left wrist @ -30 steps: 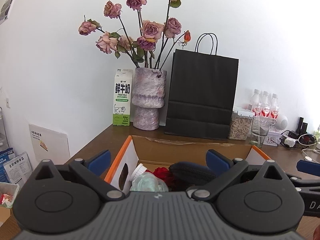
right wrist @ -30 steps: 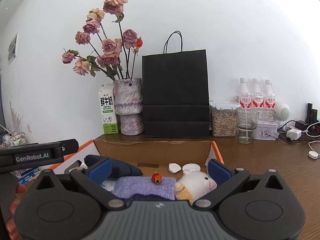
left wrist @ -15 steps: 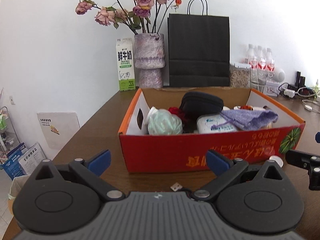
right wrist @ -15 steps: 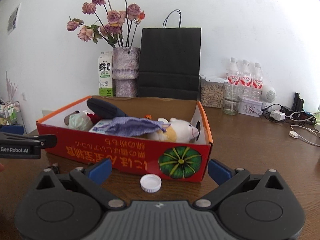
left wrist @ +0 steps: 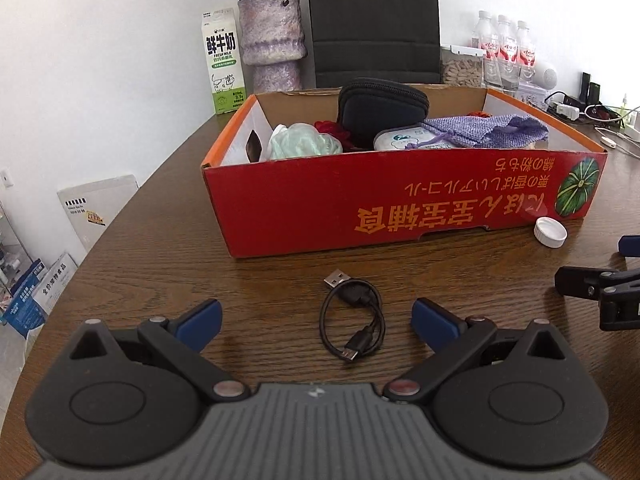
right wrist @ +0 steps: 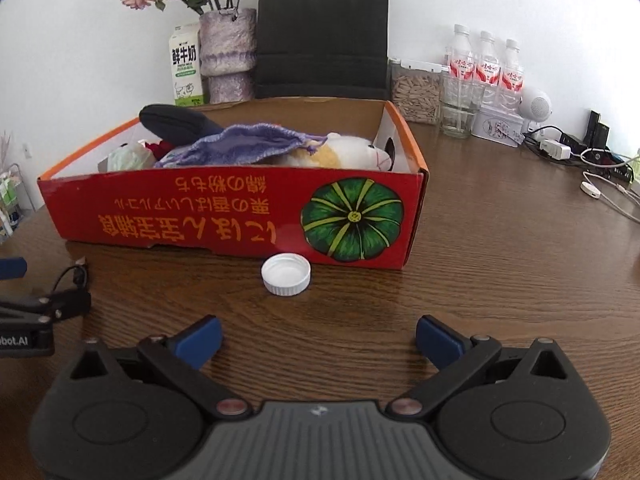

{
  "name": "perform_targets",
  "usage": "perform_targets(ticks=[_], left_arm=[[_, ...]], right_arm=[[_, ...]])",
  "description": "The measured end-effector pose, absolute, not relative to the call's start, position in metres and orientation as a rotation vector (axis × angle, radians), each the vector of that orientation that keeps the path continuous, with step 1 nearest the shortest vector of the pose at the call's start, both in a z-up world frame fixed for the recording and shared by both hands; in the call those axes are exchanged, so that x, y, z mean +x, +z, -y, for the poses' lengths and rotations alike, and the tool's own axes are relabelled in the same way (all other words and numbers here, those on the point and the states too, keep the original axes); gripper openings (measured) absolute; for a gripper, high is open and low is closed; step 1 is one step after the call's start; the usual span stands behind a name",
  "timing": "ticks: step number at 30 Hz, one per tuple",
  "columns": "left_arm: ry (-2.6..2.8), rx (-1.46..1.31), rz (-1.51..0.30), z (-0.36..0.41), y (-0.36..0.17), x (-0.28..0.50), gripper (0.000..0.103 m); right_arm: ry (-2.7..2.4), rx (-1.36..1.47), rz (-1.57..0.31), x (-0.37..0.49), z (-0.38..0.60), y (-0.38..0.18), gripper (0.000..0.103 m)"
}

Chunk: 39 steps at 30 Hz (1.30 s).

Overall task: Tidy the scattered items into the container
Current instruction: 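Withdraw both tools from the box toward the cable and cap, then grasp the black USB cable with the left tool while the right tool grasps a white cap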

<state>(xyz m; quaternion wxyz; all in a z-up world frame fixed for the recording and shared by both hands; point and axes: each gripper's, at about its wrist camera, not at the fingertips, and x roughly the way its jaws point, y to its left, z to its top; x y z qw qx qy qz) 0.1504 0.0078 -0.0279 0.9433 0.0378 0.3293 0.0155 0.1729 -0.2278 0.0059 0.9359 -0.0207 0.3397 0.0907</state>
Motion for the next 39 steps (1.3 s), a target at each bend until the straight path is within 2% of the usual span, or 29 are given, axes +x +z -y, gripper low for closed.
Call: perform_targets(ticks=[11, 12, 13, 14, 16, 19, 27, 29, 32, 33, 34, 35, 39], left_arm=[[0.022, 0.002, -0.696, -0.018, -0.029, 0.154, 0.103], [0.014, 0.004, -0.688, -0.017, -0.029, 0.154, 0.099], [0.002, 0.009, -0.68, -0.016, -0.028, 0.153, 0.084], [-0.014, 0.016, -0.666, -0.014, -0.027, 0.151, 0.075], [-0.033, 0.024, -0.644, -0.009, -0.025, 0.148, 0.032], [-0.031, 0.009, -0.637, -0.006, -0.024, 0.15, 0.027], [-0.03, -0.074, -0.634, -0.014, -0.023, 0.162, 0.027], [-0.031, -0.079, -0.634, -0.015, -0.023, 0.164, 0.027], [-0.032, -0.082, -0.634, -0.015, -0.022, 0.164, 0.027], [-0.032, -0.082, -0.634, -0.015, -0.022, 0.164, 0.027], [-0.032, -0.082, -0.634, -0.015, -0.022, 0.164, 0.027], [-0.032, -0.081, -0.634, -0.015, -0.023, 0.164, 0.027], [-0.032, -0.084, -0.634, -0.015, -0.023, 0.164, 0.027]], right_arm=[[0.182, -0.039, -0.696, 0.173, 0.228, 0.006, 0.103], [0.185, -0.04, -0.697, 0.173, 0.228, 0.006, 0.103], [0.192, -0.043, -0.697, 0.174, 0.227, 0.006, 0.103], [0.195, -0.046, -0.696, 0.174, 0.226, 0.006, 0.103], [0.192, -0.045, -0.696, 0.176, 0.223, 0.006, 0.103], [0.162, -0.035, -0.696, 0.184, 0.218, 0.006, 0.103], [0.141, -0.025, -0.693, 0.2, 0.212, 0.006, 0.101], [0.139, -0.023, -0.685, 0.201, 0.212, 0.006, 0.095], [0.142, -0.024, -0.666, 0.202, 0.211, 0.007, 0.076], [0.153, -0.026, -0.657, 0.202, 0.209, 0.008, 0.061], [0.166, -0.03, -0.648, 0.2, 0.208, 0.009, 0.04], [0.18, -0.031, -0.64, 0.199, 0.208, 0.01, 0.026], [0.22, -0.019, -0.634, 0.194, 0.207, 0.011, 0.027]])
